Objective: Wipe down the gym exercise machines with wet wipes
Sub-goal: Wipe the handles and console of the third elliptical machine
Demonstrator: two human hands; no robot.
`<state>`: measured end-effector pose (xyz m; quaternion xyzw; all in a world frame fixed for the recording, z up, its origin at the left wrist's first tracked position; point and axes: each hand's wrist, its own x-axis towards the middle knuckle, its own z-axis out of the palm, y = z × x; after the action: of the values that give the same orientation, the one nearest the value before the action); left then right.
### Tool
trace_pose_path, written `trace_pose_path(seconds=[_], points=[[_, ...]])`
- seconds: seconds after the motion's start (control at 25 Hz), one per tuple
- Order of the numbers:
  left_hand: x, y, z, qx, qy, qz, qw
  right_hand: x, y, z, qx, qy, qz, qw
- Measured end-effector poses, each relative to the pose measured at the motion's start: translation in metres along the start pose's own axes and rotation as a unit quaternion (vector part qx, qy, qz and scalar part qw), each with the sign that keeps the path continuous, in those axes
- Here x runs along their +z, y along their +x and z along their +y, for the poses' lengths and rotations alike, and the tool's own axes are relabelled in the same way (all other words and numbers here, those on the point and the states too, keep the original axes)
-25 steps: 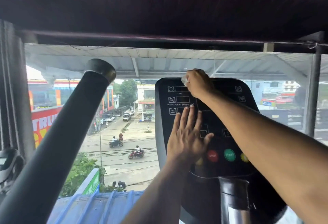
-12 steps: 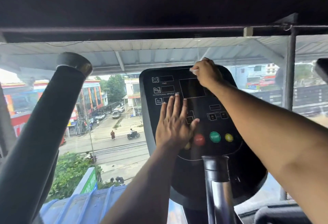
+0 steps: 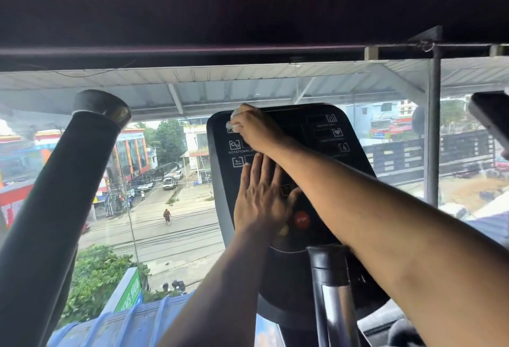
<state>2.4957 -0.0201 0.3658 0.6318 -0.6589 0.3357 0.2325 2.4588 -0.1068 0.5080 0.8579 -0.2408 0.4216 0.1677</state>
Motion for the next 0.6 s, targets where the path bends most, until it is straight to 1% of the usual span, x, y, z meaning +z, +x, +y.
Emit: trace_pose_path(seconds=[0.04, 0.12, 0.2, 0.32, 0.44, 0.52, 0.6], points=[[0.001, 0.0, 0.0, -0.003, 0.002, 0.006, 1.0, -0.006, -0.002, 0.011, 0.016, -0.01, 0.001, 1.0], [0.003, -0.001, -0.001, -0.006, 0.006, 0.022, 1.0, -0.024, -0.008, 0.043, 0.075, -0.044, 0.015, 0.996], [0.005, -0.002, 0.0, -0.006, 0.002, 0.036, 0.999, -0.045, -0.021, 0.081, 0.143, -0.083, 0.03, 0.986], [0.007, -0.002, 0.001, -0.002, -0.002, 0.049, 0.999, -0.071, -0.048, 0.125, 0.219, -0.122, 0.027, 0.968], [0.007, -0.001, -0.001, -0.006, 0.001, 0.063, 0.998, -0.086, -0.062, 0.15, 0.301, -0.134, 0.047, 0.943], [0.007, -0.003, 0.0, -0.002, 0.002, 0.06, 0.998, -0.091, -0.069, 0.163, 0.361, -0.123, 0.049, 0.923], [0.007, -0.003, 0.0, 0.0, 0.006, 0.054, 0.999, -0.093, -0.075, 0.173, 0.399, -0.103, 0.066, 0.909]])
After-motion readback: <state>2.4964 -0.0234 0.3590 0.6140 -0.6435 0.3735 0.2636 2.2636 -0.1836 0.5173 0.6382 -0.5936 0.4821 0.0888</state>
